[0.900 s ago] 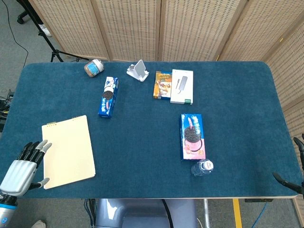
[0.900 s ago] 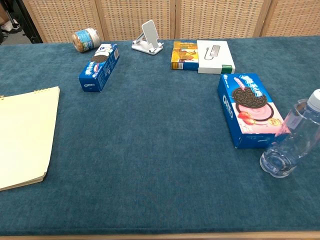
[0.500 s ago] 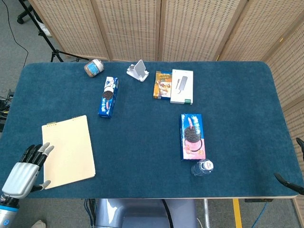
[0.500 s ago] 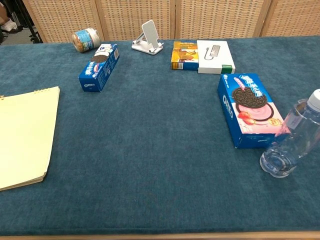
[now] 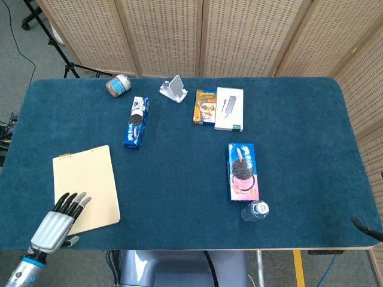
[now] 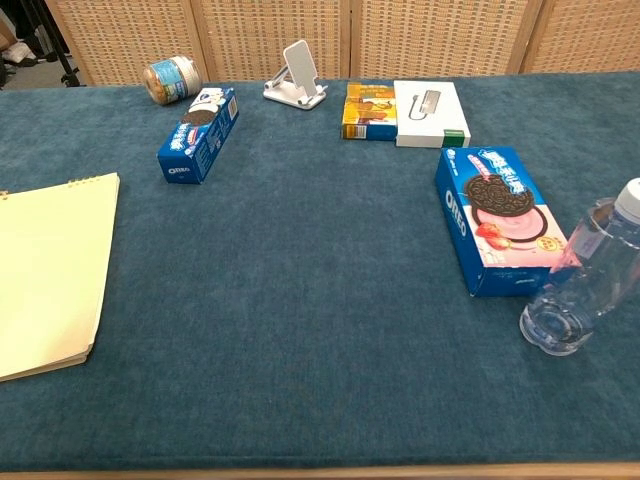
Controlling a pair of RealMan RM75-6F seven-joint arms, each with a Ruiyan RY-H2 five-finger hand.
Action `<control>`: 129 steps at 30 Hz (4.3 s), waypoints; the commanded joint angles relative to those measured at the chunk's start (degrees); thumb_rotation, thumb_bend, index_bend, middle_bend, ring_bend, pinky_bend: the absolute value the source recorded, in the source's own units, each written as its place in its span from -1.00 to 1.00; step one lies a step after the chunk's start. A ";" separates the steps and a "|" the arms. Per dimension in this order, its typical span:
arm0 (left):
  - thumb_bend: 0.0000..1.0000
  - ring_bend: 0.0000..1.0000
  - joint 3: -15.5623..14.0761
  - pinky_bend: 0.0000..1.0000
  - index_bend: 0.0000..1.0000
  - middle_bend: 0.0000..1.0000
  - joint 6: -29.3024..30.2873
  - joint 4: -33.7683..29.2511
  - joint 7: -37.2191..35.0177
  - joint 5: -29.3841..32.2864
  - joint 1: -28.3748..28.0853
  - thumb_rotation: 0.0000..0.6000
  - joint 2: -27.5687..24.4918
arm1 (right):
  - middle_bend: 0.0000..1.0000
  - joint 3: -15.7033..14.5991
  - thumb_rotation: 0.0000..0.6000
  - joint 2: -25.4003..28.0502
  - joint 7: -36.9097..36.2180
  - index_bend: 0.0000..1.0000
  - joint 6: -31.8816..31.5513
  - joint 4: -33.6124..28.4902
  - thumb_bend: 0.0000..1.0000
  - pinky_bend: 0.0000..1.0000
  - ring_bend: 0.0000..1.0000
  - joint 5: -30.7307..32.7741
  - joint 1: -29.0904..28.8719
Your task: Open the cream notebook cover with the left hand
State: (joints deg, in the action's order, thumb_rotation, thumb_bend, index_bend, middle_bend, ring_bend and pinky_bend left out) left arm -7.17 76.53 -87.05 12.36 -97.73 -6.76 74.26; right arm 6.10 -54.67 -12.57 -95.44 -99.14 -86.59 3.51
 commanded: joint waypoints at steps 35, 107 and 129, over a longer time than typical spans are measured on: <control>-0.51 -1.00 -0.78 -1.00 -0.43 -1.00 -0.31 14.38 -4.35 0.12 -1.49 1.00 10.01 | -1.00 0.14 1.00 0.16 -0.64 -0.98 0.66 -0.13 -1.00 -1.00 -1.00 0.19 -0.29; 0.13 -1.00 -12.65 -1.00 0.61 -1.00 3.32 -2.20 -8.70 -12.79 -1.58 1.00 -2.30 | -1.00 -0.11 1.00 0.41 -1.32 -0.98 1.36 -0.25 -1.00 -1.00 -1.00 0.14 -0.44; 0.13 -1.00 1.41 -1.00 0.64 -1.00 -2.64 -16.68 -19.05 3.71 -14.69 1.00 -15.03 | -1.00 0.08 1.00 0.10 -0.65 -0.98 1.52 -0.38 -1.00 -1.00 -1.00 0.40 -0.67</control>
State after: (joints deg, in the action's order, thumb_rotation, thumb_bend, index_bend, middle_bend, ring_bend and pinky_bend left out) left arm -10.08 76.43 -102.89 -7.76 -98.81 -18.68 60.09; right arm 6.18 -54.56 -13.23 -93.92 -99.53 -86.19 2.85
